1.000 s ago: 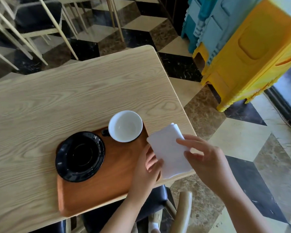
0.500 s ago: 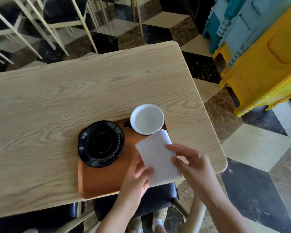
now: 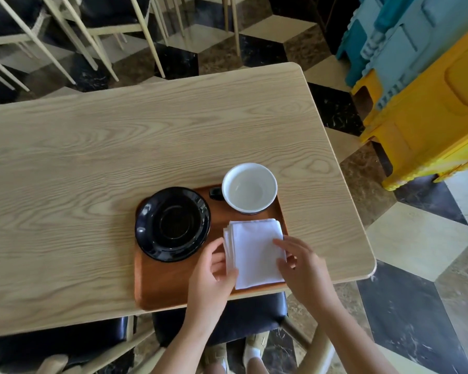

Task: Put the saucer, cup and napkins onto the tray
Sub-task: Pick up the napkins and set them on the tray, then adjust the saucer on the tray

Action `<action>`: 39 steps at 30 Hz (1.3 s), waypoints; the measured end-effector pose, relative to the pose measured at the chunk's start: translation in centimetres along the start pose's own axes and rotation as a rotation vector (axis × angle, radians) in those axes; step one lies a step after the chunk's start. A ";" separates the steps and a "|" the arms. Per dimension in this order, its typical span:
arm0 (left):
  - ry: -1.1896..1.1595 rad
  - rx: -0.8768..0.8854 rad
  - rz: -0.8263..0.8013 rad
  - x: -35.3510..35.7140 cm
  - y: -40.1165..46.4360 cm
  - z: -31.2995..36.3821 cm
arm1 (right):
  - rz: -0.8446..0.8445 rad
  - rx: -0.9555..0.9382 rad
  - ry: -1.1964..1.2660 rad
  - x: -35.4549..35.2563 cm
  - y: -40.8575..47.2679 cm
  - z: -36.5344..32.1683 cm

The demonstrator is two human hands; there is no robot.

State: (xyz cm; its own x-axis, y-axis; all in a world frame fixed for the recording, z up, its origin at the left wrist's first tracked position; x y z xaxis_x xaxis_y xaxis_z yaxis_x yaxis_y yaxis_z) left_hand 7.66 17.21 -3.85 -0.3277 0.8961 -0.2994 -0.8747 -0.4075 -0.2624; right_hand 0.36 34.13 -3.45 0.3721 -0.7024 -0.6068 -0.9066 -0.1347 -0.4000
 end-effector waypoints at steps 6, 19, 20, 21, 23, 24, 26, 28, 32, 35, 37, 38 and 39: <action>0.263 0.142 -0.021 0.5 0.1 -1.1 | 0.126 -0.251 -0.334 1.3 0.1 0.5; 0.856 0.513 -0.198 1.0 -0.1 -0.5 | 0.212 -0.333 -0.633 2.6 -1.5 1.2; 0.880 0.534 -0.207 0.9 -0.1 -0.4 | 0.221 -0.319 -0.640 2.6 -1.6 0.8; 0.897 0.548 -0.214 0.6 -0.1 -0.3 | 0.230 -0.307 -0.646 2.6 -1.7 0.4; 0.921 0.576 -0.209 -0.1 -0.1 -0.2 | 0.242 -0.303 -0.650 3.0 -2.0 -0.7; 0.937 0.591 -0.199 -0.7 -0.2 -0.1 | 0.242 -0.313 -0.646 3.4 -2.3 -1.5; 0.964 0.620 -0.170 -2.2 -0.4 0.1 | 0.236 -0.359 -0.631 4.4 -2.6 -3.4; 0.988 0.626 -0.141 -4.2 -0.5 0.1 | 0.216 -0.420 -0.614 5.7 -2.8 -5.4; 1.077 0.559 -0.118 -8.7 -0.1 -1.5 | 0.137 -0.518 -0.621 8.8 -2.7 -8.6; 1.120 0.495 -0.134 -11.1 0.1 -3.1 | 0.104 -0.532 -0.682 10.6 -2.3 -9.4; 1.128 0.476 -0.153 -11.9 0.0 -3.8 | 0.094 -0.521 -0.706 11.2 -2.2 -9.4; 1.128 0.475 -0.165 -12.1 -0.1 -4.1 | 0.098 -0.516 -0.716 11.4 -2.2 -9.3; 1.125 0.476 -0.175 -12.3 -0.2 -4.3 | 0.107 -0.518 -0.717 11.5 -2.3 -9.2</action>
State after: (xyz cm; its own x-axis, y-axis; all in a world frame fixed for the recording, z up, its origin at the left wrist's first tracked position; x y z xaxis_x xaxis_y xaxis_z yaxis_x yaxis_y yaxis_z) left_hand 13.36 5.54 -4.12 0.0907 0.1865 -0.9783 -0.9959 0.0188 -0.0887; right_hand 4.85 19.92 -3.16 0.1580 -0.1465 -0.9765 -0.8554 -0.5143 -0.0612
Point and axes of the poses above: each hand's wrist, its own y-axis towards the middle knuckle, its own x-axis out of the palm, z = x × y, the point moved 5 cm from there along y, towards the middle knuckle, and after that the axes turned 9 degrees about x, right-handed, at the moved point
